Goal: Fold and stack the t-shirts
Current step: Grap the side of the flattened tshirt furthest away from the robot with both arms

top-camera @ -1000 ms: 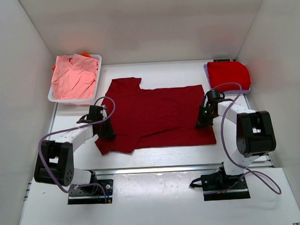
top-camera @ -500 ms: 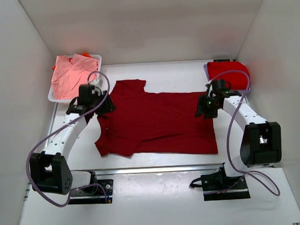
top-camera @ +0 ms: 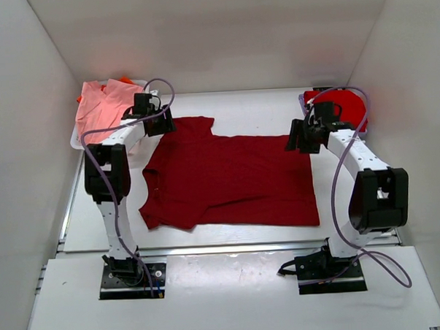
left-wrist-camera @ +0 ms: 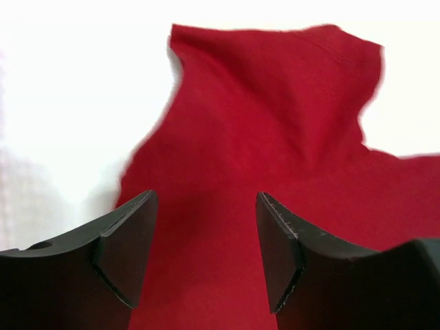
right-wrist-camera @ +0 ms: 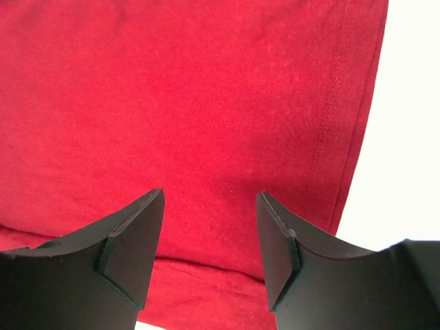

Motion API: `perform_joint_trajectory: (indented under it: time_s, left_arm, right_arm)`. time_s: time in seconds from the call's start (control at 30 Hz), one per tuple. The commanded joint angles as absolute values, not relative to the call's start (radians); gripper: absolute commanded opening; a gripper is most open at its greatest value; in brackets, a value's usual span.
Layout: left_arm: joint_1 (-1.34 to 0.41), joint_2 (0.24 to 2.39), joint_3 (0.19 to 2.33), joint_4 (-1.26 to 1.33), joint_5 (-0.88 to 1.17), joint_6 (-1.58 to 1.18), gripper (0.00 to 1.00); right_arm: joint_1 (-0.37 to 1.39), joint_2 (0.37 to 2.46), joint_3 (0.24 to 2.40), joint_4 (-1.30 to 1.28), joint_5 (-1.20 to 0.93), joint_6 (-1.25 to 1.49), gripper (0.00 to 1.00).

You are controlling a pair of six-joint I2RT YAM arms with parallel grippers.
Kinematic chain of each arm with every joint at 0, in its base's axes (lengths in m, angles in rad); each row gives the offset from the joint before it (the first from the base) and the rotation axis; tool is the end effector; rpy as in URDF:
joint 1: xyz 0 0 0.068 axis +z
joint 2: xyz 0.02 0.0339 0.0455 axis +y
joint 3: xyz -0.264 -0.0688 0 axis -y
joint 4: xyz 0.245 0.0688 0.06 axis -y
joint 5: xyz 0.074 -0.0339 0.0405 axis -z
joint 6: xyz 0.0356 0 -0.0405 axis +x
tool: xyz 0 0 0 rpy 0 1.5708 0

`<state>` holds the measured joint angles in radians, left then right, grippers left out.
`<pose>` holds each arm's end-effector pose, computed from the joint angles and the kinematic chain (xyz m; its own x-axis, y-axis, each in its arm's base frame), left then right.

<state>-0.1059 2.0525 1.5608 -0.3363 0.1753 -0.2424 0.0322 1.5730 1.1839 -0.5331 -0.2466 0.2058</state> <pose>0.4571 -0.0548 0.2044 -0.7642 -0.1565 -0.6257 0.0391 0.9571 -0.2871 0.3351 0.0195 0.2536 -0.8162 0.1720 -0.5516 -0.0121 0.9494 0.3139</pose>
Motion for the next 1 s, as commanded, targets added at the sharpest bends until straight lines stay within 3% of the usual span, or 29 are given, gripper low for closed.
perform_joint_trajectory:
  time_s: [0.0, 0.43, 0.7, 0.8, 0.83, 0.87, 0.9, 0.97]
  left_arm:
    - [-0.098, 2.075, 1.664, -0.292, 0.152, -0.204, 0.7]
    - [-0.123, 2.315, 1.971, -0.386, 0.138, -0.169, 0.71]
    - [-0.126, 2.375, 2.022, -0.442, 0.133, -0.167, 0.7]
    - [-0.133, 2.372, 2.008, -0.446, 0.158, -0.172, 0.61]
    - [-0.13, 2.368, 1.999, -0.439, 0.178, -0.173, 0.45]
    - [-0.129, 2.37, 1.996, -0.436, 0.199, -0.179, 0.16]
    - [-0.127, 2.368, 1.988, -0.425, 0.221, -0.19, 0.03]
    - [-0.114, 2.353, 1.953, -0.391, 0.262, -0.218, 0.0]
  right_arm:
    - [0.038, 1.608, 1.21, -0.492, -0.239, 0.19, 0.53]
    - [0.003, 1.72, 1.284, -0.476, -0.241, 0.193, 0.54]
    - [-0.024, 1.735, 1.302, -0.463, -0.221, 0.193, 0.54]
    - [-0.046, 1.769, 1.299, -0.42, -0.198, 0.204, 0.56]
    - [-0.057, 1.781, 1.302, -0.414, -0.198, 0.21, 0.58]
    - [-0.067, 1.802, 1.307, -0.407, -0.196, 0.215, 0.6]
    - [-0.067, 1.822, 1.319, -0.397, -0.177, 0.23, 0.63]
    - [-0.075, 1.855, 1.336, -0.374, -0.157, 0.238, 0.67]
